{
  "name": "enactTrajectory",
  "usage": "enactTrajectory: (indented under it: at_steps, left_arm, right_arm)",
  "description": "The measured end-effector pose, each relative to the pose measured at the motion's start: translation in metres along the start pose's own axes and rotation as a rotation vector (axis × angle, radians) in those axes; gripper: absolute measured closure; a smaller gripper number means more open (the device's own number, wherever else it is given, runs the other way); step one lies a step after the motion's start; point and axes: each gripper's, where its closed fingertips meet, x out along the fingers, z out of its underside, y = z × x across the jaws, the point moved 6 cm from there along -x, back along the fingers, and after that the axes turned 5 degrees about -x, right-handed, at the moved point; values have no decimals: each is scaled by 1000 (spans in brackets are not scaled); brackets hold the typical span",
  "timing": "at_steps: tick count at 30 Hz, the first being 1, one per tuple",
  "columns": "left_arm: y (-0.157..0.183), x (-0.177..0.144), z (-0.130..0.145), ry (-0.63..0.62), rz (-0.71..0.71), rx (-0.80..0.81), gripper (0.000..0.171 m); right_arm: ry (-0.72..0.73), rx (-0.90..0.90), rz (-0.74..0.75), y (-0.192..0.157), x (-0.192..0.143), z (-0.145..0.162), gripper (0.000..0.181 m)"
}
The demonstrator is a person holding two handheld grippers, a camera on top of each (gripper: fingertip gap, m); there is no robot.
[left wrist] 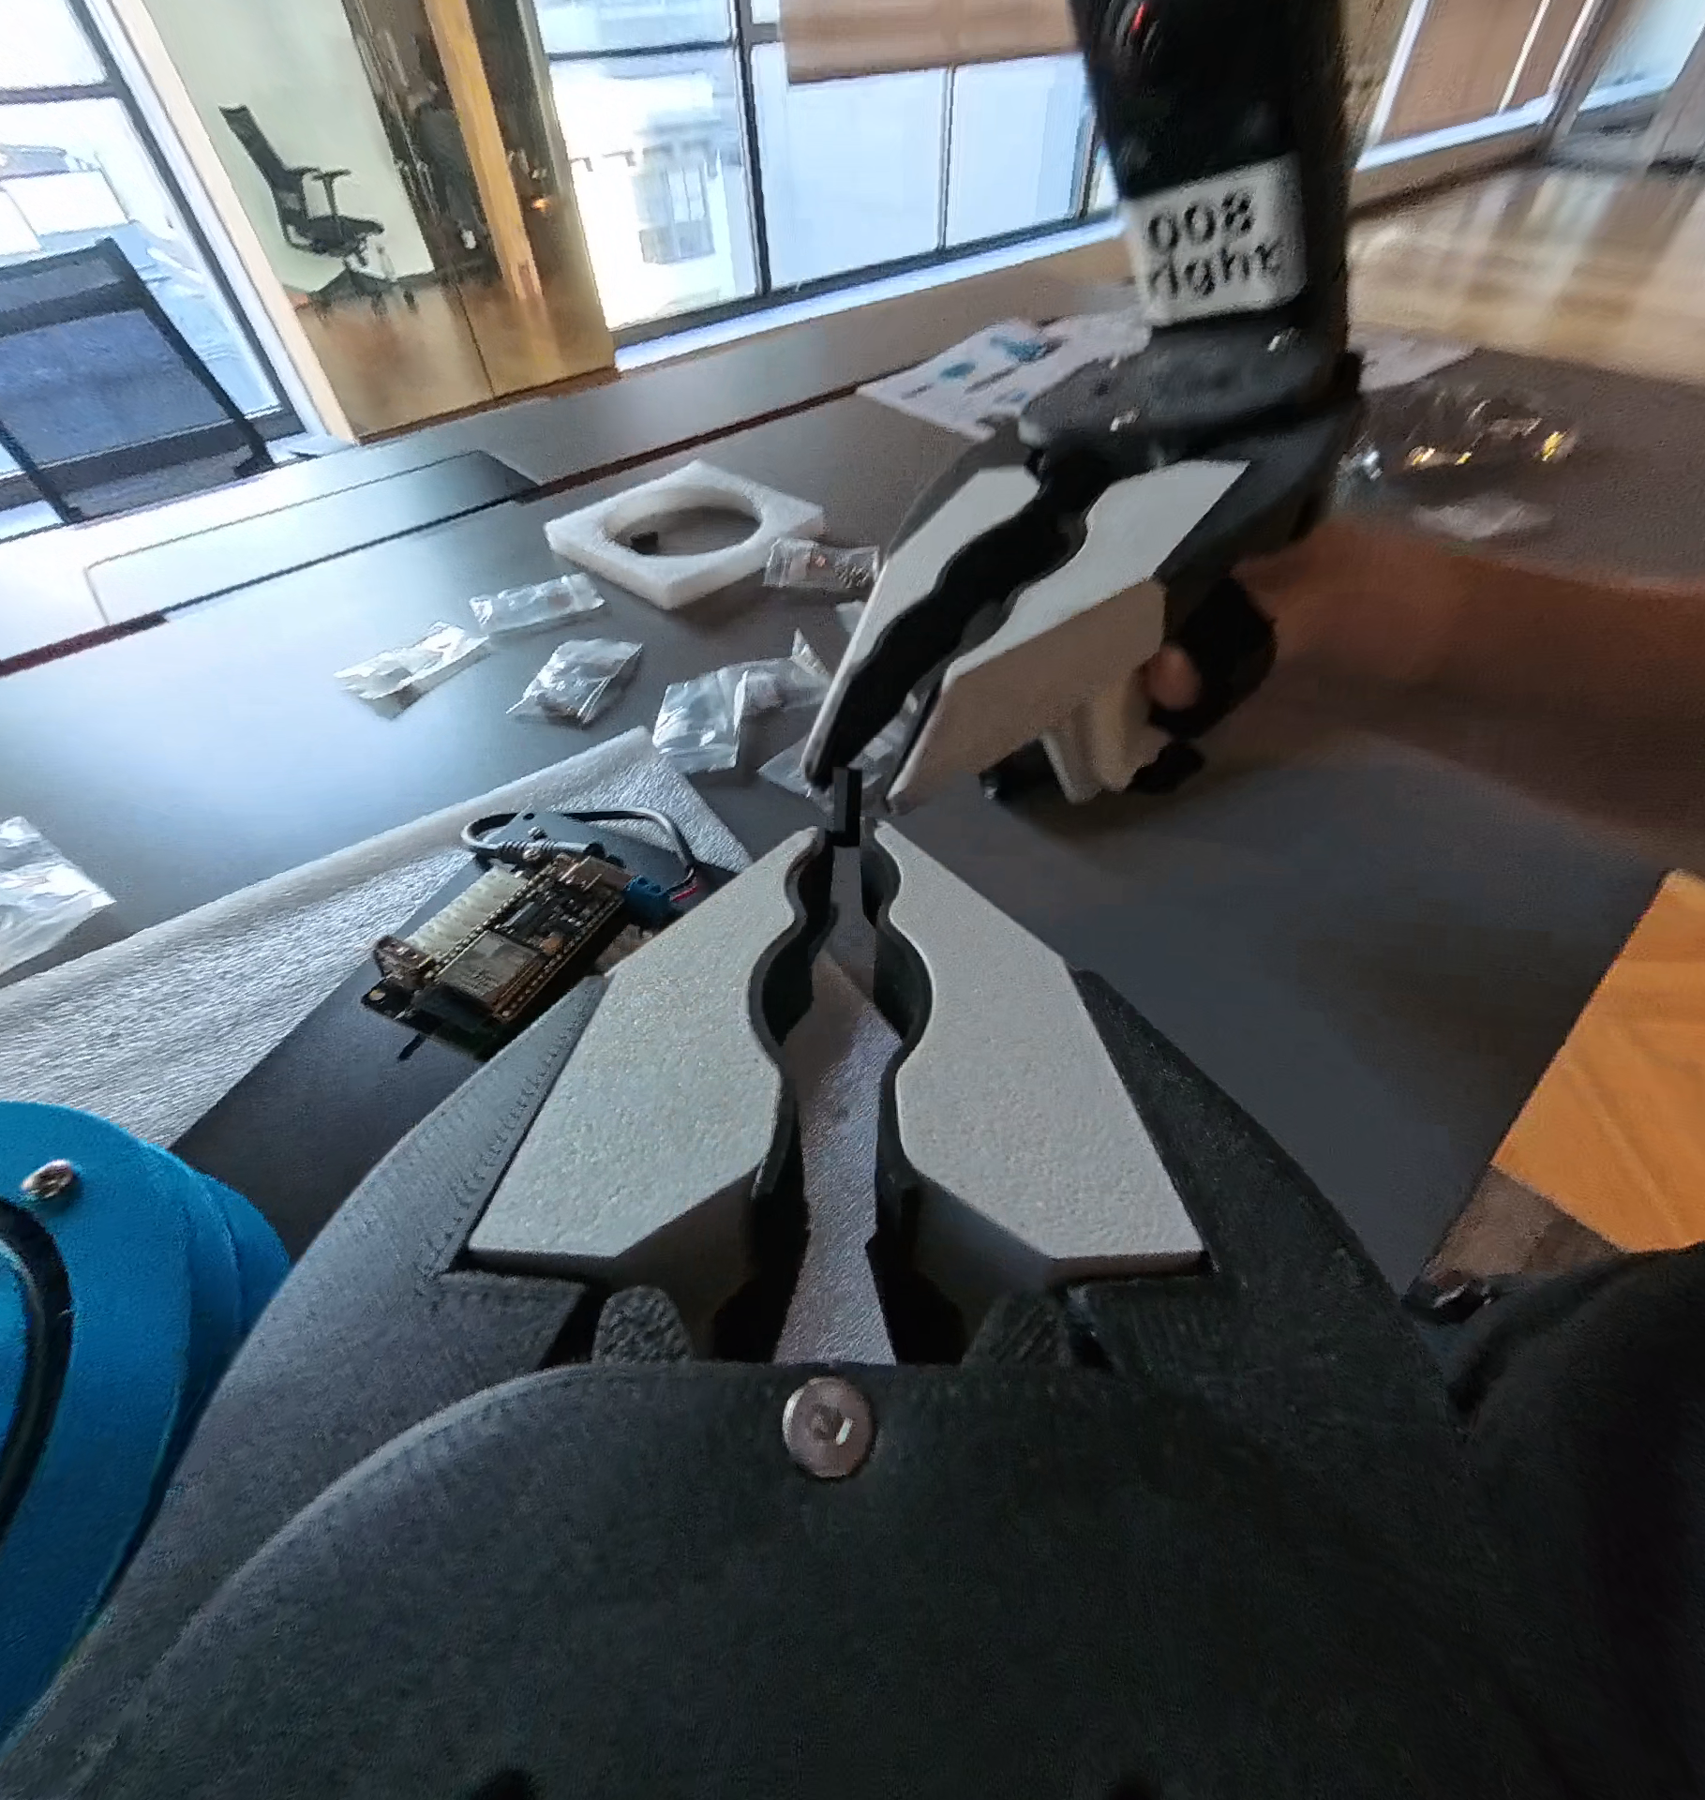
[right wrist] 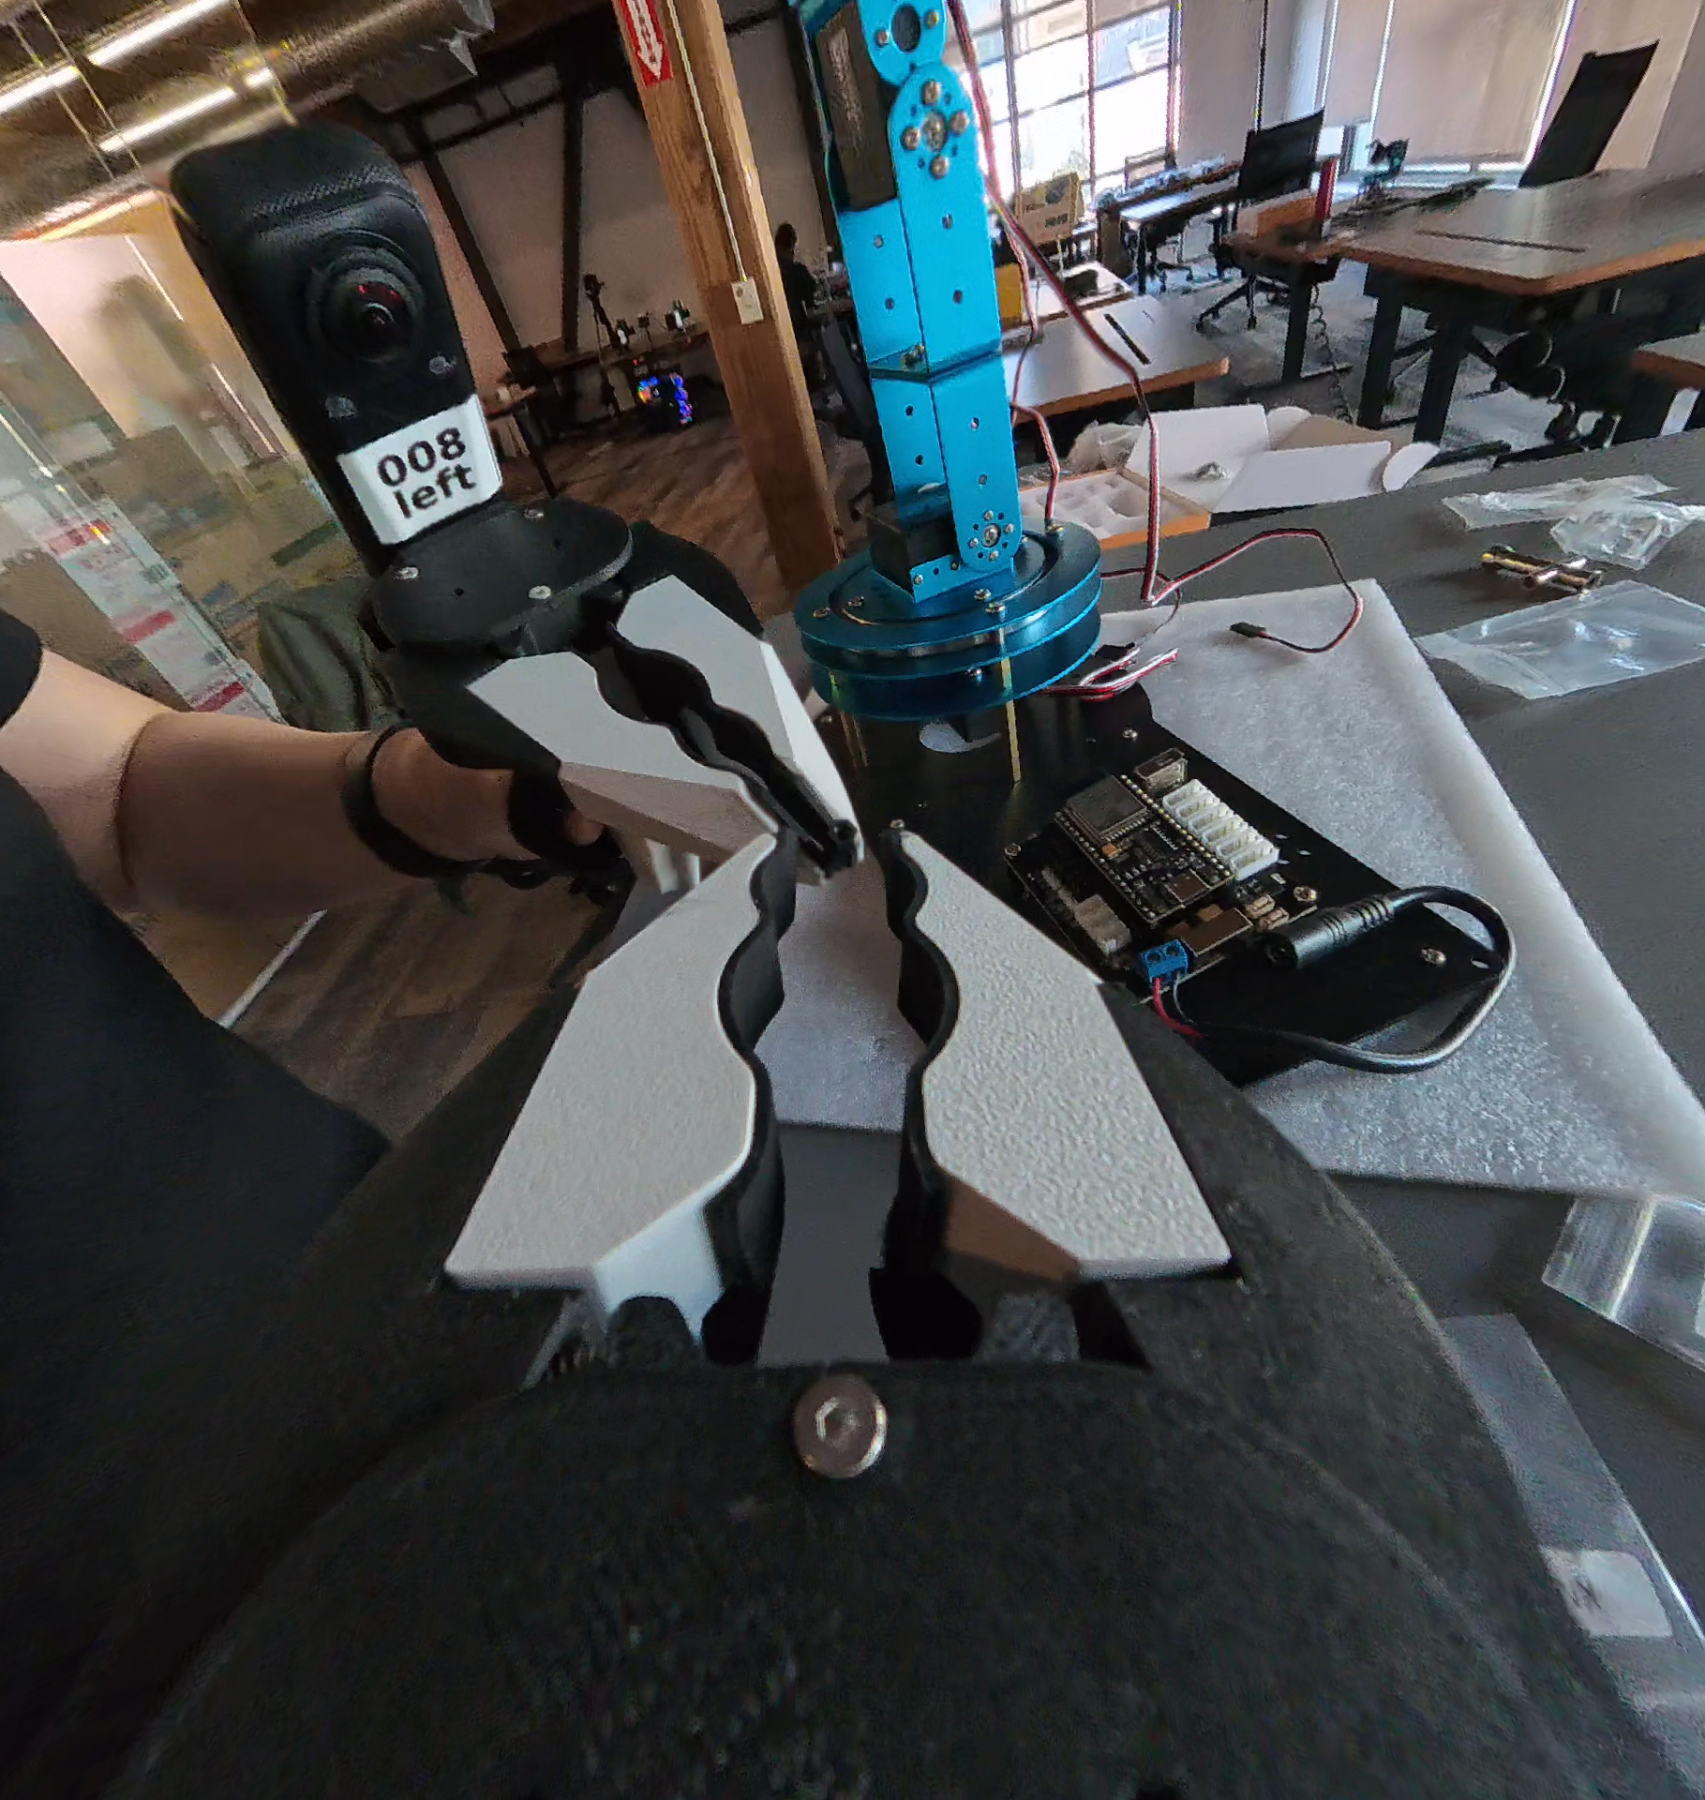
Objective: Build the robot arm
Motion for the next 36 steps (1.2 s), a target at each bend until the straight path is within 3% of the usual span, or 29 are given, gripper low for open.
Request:
enactTrajectory:
  at_steps: [3,21,24,29,33,36]
  left_arm:
    - [2,-1,-3,35,25,-12,168]
    - [1,1,-3,19,21,-17,168]
    - [-7,-7,-3,-41,-49,0,156]
    - [-29,-15,-17,-298,-205,190,103]
    - [-45,-3,-28,-424,-216,223,107]
    - [-52,2,-17,-534,-239,174,100]
  right_arm:
    - [56,13,-21,-2,1,-3,177]
    - [70,77,-52,2,-1,0,177]
    - [7,31,127,17,0,8,178]
    - [-168,-42,306,31,9,28,177]
    - [-192,-48,331,33,13,32,177]
    - [-216,-54,343,33,13,36,177]
